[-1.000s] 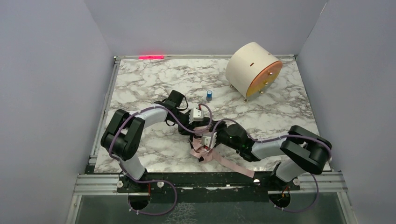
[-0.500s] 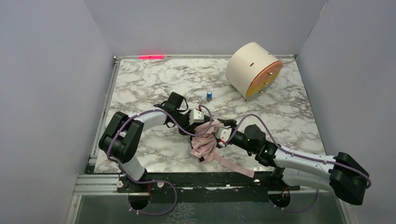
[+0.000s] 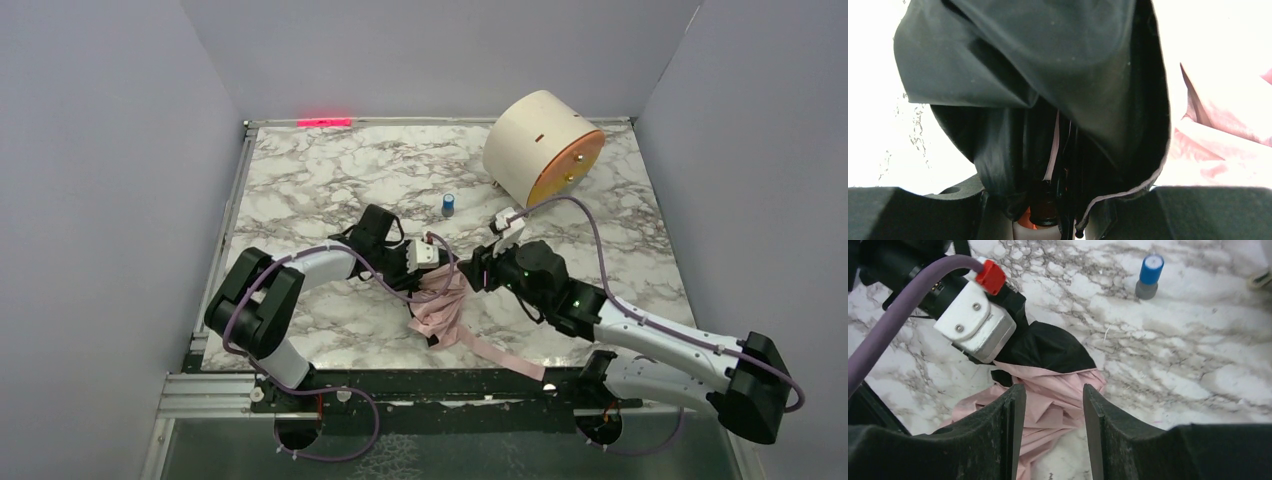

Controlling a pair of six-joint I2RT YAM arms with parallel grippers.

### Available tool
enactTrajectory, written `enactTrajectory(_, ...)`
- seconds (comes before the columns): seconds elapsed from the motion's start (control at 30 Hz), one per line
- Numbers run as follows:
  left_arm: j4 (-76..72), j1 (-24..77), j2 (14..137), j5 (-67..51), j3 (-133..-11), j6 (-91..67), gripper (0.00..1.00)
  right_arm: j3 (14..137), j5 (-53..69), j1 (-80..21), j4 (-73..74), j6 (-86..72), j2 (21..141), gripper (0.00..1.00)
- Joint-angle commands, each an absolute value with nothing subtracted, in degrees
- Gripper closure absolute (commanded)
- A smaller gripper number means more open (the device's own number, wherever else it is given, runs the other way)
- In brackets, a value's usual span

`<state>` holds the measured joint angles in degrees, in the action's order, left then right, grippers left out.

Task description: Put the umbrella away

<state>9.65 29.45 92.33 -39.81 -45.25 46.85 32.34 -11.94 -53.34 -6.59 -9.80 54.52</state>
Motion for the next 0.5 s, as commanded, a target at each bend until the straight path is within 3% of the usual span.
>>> enactTrajectory(0.0,6.06,30.83,91.32,-34.27,-43.51,47.0,1.0,37.27,-10.52,-51.18,3.59,-27.32,59.67,0.51)
enactTrajectory(0.3,8.61,30.94,93.86,-35.42,-46.45,45.52,1.0,35.92,-4.16,-50.8,8.12,-40.51,59.19,0.47)
enactTrajectory(0.47,9.05,31.02,94.18,-35.47,-46.83,45.88,1.0,33.07,-3.04,-50.8,1.42,-46.99,61.82,0.44)
